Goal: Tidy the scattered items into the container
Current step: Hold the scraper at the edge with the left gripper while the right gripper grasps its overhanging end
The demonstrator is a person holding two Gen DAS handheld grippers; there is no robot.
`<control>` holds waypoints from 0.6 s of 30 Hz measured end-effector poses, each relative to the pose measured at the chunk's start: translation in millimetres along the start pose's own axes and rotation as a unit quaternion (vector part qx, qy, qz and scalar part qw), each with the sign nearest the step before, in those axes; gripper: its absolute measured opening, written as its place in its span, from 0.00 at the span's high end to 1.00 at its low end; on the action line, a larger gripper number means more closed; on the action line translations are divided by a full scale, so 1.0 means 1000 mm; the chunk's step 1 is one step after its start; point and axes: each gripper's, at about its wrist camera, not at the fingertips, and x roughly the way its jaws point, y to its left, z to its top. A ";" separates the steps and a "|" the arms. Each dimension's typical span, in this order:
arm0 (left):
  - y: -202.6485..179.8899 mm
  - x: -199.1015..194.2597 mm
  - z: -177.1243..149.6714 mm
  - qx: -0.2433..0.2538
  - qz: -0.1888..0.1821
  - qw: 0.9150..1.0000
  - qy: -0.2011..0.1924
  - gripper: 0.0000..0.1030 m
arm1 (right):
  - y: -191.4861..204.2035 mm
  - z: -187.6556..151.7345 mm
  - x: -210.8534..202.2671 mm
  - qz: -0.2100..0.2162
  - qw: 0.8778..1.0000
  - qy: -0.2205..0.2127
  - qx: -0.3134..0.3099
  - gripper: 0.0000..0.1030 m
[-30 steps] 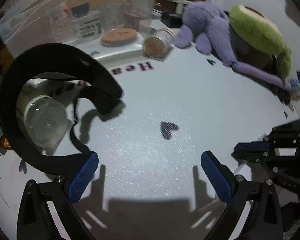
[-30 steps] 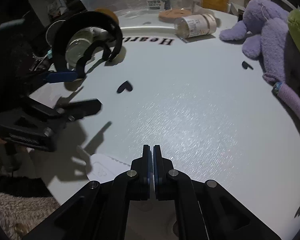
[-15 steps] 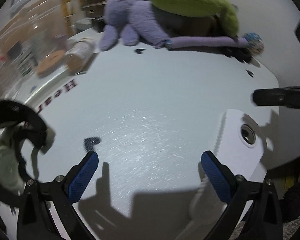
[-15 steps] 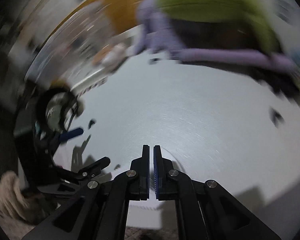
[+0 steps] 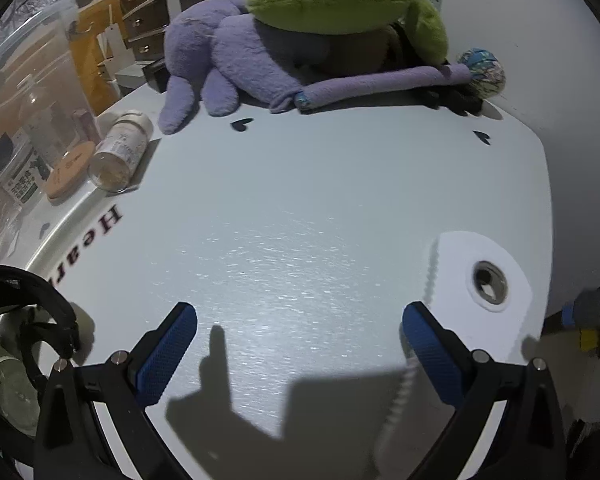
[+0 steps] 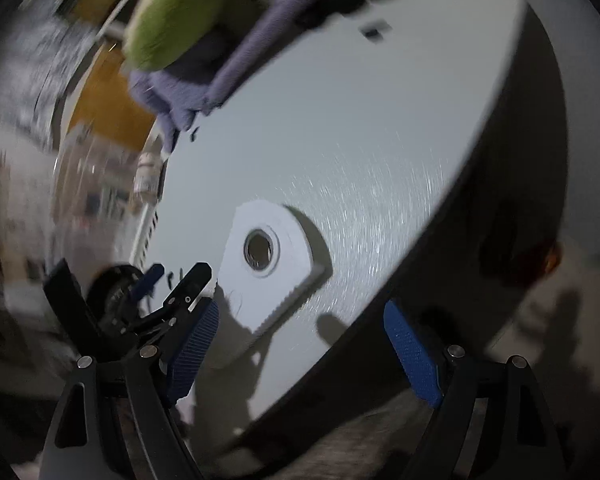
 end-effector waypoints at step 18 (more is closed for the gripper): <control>-0.031 0.003 -0.015 0.070 -0.052 0.996 0.014 0.00 | -0.027 -0.022 0.030 0.036 0.994 -0.011 0.104 0.38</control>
